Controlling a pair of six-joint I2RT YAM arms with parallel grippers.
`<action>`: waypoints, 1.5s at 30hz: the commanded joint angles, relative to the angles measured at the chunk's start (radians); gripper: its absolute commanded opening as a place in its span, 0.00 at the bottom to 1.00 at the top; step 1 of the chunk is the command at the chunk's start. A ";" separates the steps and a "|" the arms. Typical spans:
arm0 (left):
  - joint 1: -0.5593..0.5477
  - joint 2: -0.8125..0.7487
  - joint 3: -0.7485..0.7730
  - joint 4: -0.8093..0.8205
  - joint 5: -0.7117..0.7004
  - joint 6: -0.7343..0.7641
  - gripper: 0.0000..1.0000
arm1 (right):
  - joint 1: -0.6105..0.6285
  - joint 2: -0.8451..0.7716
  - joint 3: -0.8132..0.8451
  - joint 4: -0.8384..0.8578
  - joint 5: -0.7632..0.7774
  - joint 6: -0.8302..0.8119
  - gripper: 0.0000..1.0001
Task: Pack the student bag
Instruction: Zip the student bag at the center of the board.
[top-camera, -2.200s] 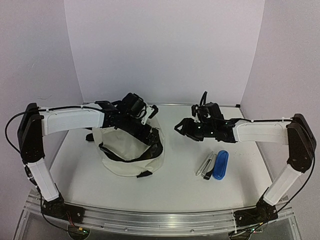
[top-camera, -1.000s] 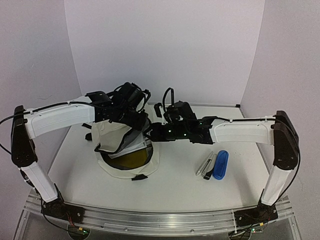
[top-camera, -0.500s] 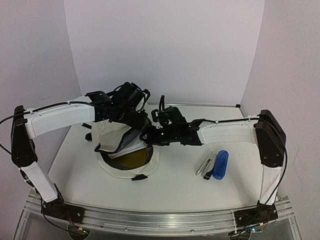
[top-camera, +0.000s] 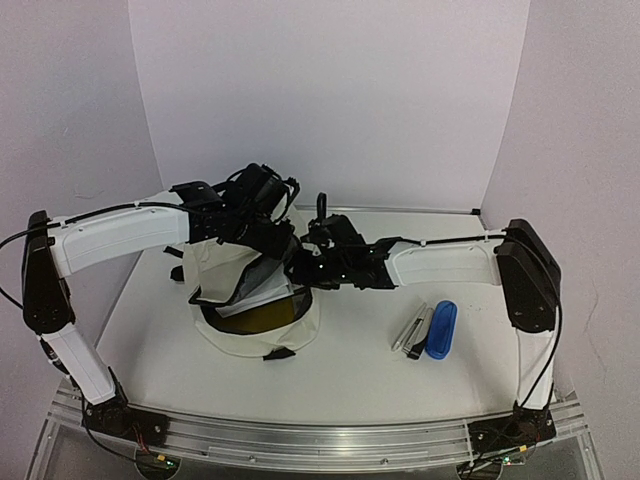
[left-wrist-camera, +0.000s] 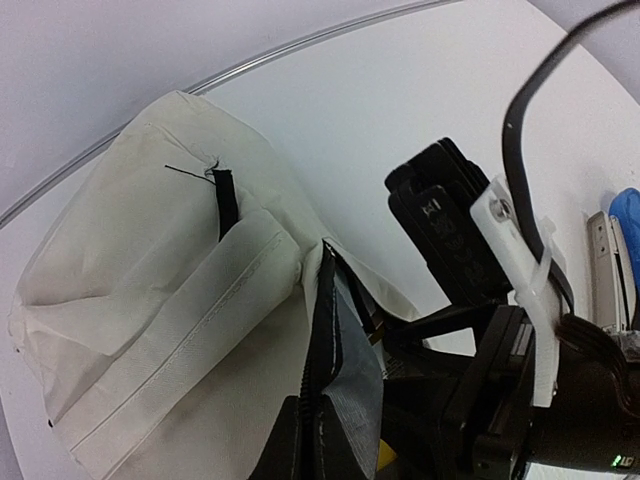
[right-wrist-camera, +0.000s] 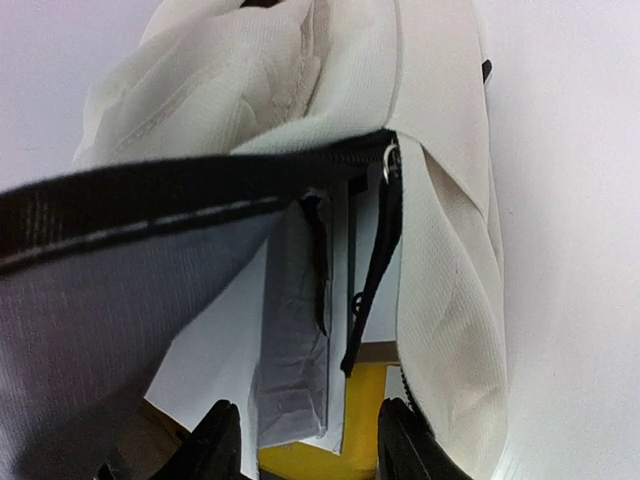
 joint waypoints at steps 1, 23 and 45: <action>0.005 -0.008 0.064 0.066 -0.013 0.010 0.00 | -0.024 0.035 0.075 -0.002 0.040 -0.010 0.46; 0.006 0.013 0.072 0.052 -0.007 0.006 0.00 | -0.073 0.076 0.128 -0.004 0.036 -0.049 0.00; 0.254 0.067 0.013 0.217 0.640 -0.159 0.79 | -0.072 -0.161 -0.141 0.001 -0.120 -0.058 0.00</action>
